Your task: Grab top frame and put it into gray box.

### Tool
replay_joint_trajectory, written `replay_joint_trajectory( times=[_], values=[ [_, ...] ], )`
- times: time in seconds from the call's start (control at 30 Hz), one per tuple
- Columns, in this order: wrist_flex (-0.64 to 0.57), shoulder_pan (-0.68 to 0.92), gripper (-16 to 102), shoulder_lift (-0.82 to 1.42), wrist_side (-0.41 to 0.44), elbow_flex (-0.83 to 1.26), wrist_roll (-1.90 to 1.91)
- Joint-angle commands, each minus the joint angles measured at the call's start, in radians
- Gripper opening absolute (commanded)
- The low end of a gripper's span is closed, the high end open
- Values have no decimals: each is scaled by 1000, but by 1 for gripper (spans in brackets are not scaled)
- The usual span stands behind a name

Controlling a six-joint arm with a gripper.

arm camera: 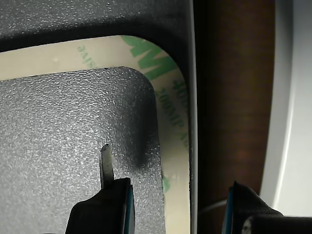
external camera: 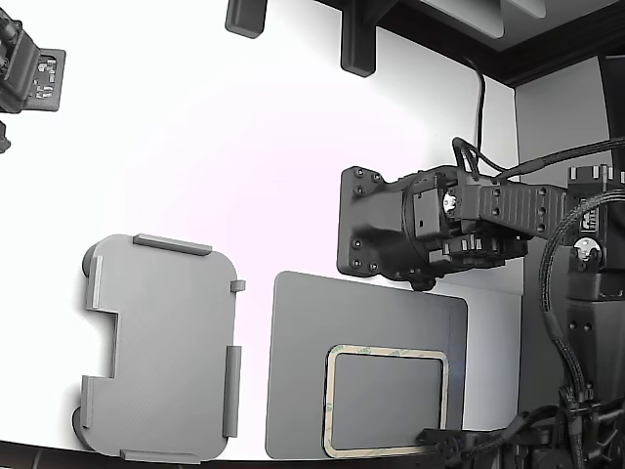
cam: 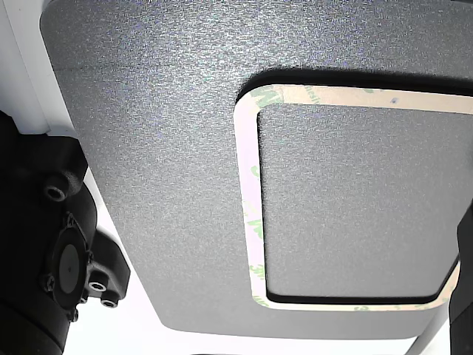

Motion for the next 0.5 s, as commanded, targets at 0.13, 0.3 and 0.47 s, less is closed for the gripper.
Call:
replay_joint_trajectory(
  times=[0.13, 0.3, 0.47],
  values=[
    [-3, -8, 75, 25, 15, -15, -21],
    [-9, -8, 73, 18, 18, -14, -23],
    [-17, -9, 70, 9, 17, -17, -21]
  ],
)
